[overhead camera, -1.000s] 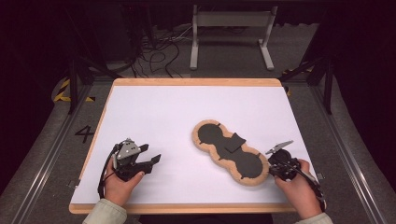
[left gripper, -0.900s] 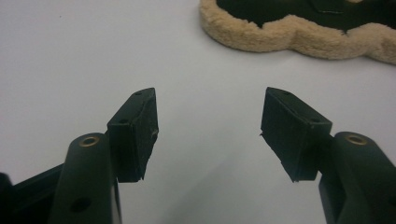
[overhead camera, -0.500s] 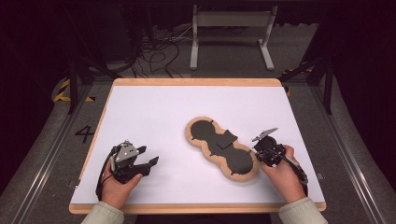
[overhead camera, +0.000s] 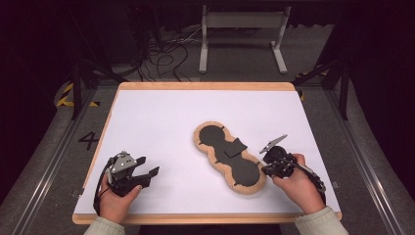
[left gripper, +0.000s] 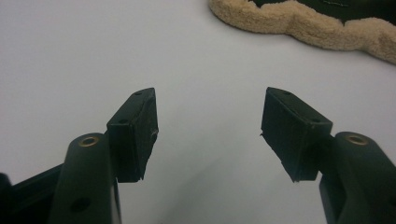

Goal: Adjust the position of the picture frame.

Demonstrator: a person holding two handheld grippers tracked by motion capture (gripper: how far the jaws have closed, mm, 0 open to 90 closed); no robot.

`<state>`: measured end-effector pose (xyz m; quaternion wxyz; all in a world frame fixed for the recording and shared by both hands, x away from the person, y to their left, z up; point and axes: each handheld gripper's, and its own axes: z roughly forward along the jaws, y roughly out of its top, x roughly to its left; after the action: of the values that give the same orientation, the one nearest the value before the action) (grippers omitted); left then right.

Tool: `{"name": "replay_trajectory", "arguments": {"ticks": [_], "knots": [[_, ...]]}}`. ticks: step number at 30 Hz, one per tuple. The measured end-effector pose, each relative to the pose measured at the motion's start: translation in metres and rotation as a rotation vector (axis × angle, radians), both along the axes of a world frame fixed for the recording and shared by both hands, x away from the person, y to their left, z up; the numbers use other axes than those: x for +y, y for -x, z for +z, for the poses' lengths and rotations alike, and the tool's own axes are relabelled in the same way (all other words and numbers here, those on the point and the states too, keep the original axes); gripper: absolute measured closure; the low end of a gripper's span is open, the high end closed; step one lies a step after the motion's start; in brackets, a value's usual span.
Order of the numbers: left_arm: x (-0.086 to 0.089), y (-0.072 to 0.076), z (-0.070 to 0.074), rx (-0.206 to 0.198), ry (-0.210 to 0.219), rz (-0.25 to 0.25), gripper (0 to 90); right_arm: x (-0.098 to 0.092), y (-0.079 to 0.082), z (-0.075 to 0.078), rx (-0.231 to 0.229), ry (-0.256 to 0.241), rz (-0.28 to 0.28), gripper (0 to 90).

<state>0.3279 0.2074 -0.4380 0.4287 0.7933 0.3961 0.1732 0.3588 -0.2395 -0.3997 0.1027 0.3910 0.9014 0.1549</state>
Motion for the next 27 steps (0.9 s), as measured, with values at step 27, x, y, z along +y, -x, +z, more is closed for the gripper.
{"name": "replay_trajectory", "arguments": {"ticks": [27], "knots": [[0.005, 0.002, 0.000, -0.004, 0.009, 0.011, 36.8, 0.026, 0.001, -0.025, 0.080, -0.169, 0.160, 90.0]]}}
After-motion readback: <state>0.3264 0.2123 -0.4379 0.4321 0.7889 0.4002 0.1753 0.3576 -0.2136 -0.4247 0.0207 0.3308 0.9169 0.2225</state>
